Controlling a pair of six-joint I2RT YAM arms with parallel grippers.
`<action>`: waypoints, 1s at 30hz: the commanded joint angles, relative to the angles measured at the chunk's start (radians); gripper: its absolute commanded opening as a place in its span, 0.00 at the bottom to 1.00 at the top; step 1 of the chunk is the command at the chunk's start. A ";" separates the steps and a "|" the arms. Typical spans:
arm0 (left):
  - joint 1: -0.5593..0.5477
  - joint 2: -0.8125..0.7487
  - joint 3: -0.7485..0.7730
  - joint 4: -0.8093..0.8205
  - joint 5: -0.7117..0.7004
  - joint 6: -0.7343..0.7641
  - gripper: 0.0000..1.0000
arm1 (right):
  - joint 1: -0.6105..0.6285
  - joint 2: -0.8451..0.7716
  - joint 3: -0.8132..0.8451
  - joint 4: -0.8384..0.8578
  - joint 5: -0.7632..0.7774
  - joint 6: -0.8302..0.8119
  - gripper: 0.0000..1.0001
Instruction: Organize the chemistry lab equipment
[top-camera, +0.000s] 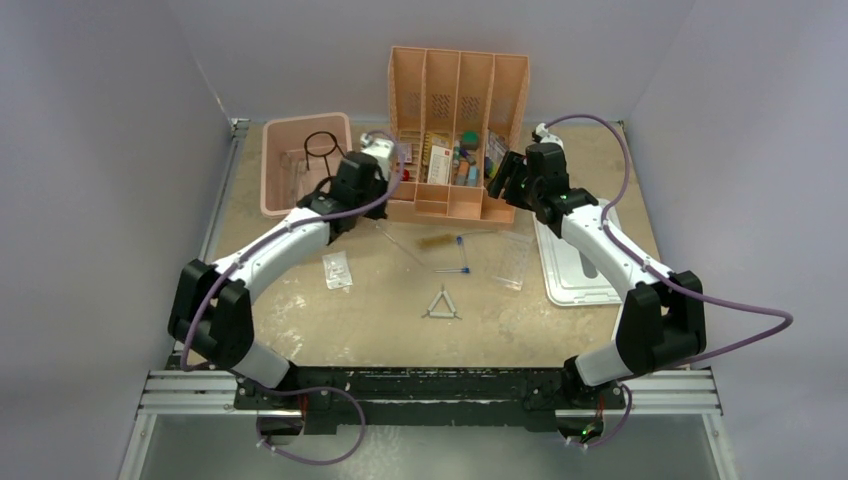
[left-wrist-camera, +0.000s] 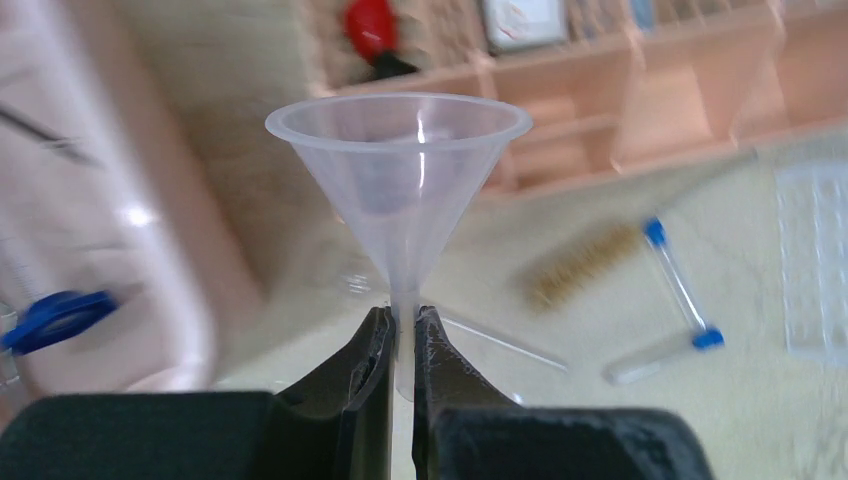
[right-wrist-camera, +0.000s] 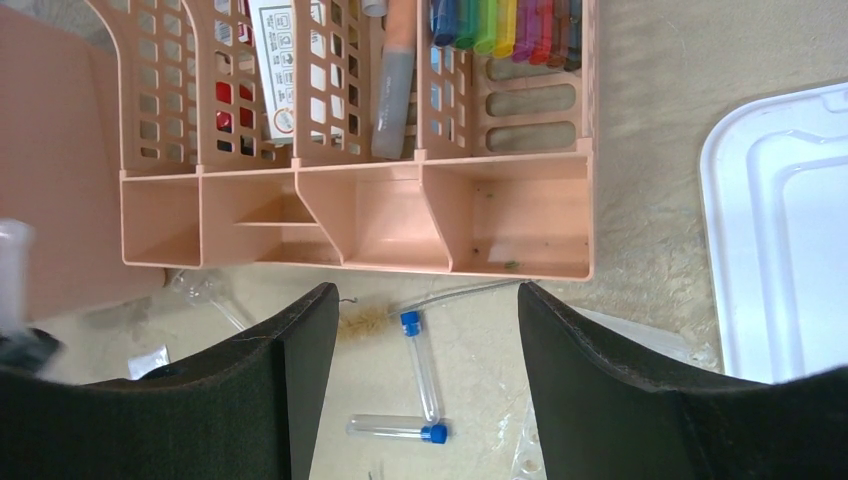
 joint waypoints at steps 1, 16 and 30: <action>0.148 -0.083 0.052 0.004 0.003 -0.131 0.00 | 0.005 -0.009 0.008 0.039 -0.003 0.011 0.68; 0.374 0.006 0.174 -0.261 -0.028 -0.257 0.00 | 0.006 0.081 0.094 -0.018 -0.034 0.008 0.68; 0.472 0.211 0.319 -0.312 0.004 -0.256 0.00 | 0.006 0.145 0.190 -0.120 -0.030 0.029 0.68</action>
